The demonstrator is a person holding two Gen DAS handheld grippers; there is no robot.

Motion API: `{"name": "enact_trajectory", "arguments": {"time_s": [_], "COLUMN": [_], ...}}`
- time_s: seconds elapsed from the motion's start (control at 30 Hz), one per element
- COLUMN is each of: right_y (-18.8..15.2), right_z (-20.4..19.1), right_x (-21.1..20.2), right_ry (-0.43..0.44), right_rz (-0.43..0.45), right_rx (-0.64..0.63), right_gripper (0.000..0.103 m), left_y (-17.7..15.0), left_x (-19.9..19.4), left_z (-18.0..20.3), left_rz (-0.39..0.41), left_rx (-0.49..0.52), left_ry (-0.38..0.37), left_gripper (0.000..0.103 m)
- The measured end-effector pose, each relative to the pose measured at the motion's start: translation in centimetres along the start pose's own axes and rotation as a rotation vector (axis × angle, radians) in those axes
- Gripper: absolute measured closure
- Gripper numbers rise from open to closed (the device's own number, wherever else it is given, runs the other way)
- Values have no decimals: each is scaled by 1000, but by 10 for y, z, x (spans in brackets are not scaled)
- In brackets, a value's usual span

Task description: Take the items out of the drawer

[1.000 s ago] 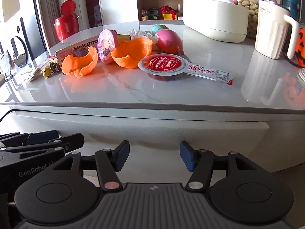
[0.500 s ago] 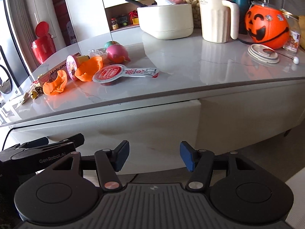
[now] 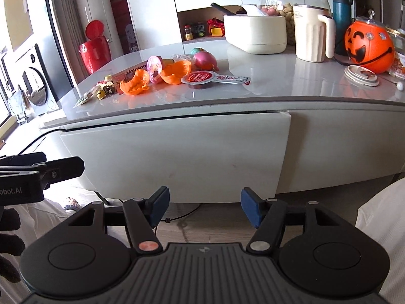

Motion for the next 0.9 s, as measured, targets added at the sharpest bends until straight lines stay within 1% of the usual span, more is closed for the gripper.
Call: {"name": "enact_trajectory", "arguments": {"time_s": [0.07,0.13,0.17,0.23,0.3,0.33,0.37,0.43,0.5,0.57,0.6,0.63,0.67,0.7,0.73,0.8,0.83,0.9], "right_y": [0,-4,-7,-10,-12,-13,-14,-15,-15,-17,-18,-20,-22,-22,-21,-18,-17,-19], "right_z": [0,1,1,-2,-8,-11,-14,-18,-21,-22,-23,-22,-22,-21,-20,-21,-22,-25], "right_x": [7,16,17,17,23,27,32,40,45,50,52,54,54,52,48,37,34,31], "right_ry": [-11,-12,4,12,12,18,24,29,33,32,27,18,12,14,24,53,59,67], "right_rz": [-13,-73,-87,-88,-108,-122,-136,-155,-169,-183,-190,-197,-203,-205,-198,-173,-169,-181], "right_rx": [4,19,24,7,-20,-30,-36,-37,-38,-40,-43,-47,-49,-44,-37,-27,-31,-44], "right_gripper": [40,40,40,40,40,40,40,40,40,40,40,40,40,40,40,40,40,40], "left_y": [-6,-7,-5,-4,-3,1,7,24,41,51,53,54,54,53,51,39,30,14], "left_x": [5,-5,-11,-14,-7,-4,-3,-7,-16,-31,-39,-46,-53,-59,-64,-69,-71,-79], "left_z": [1,7,10,8,-6,-19,-35,-71,-117,-162,-179,-189,-192,-188,-178,-150,-139,-130], "left_rz": [-6,56,89,107,90,95,119,194,278,351,371,378,375,364,342,261,222,184], "left_rx": [-11,-20,10,72,56,21,-25,-110,-230,-370,-434,-481,-500,-481,-435,-320,-292,-291], "left_ry": [-29,-102,-126,-94,-70,-48,-16,62,177,291,328,337,324,312,299,264,246,226], "left_gripper": [0,0,0,0,0,0,0,0,0,0,0,0,0,0,0,0,0,0]}}
Point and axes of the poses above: each gripper's, at about its wrist camera, not at the fingertips, and x roughly the way its jaws point, z to its right, y to its top, the point moved 8 cm from there along x, roughly the way its jaws point, and after that the axes turned 8 degrees about -y, right-handed, at the moved point
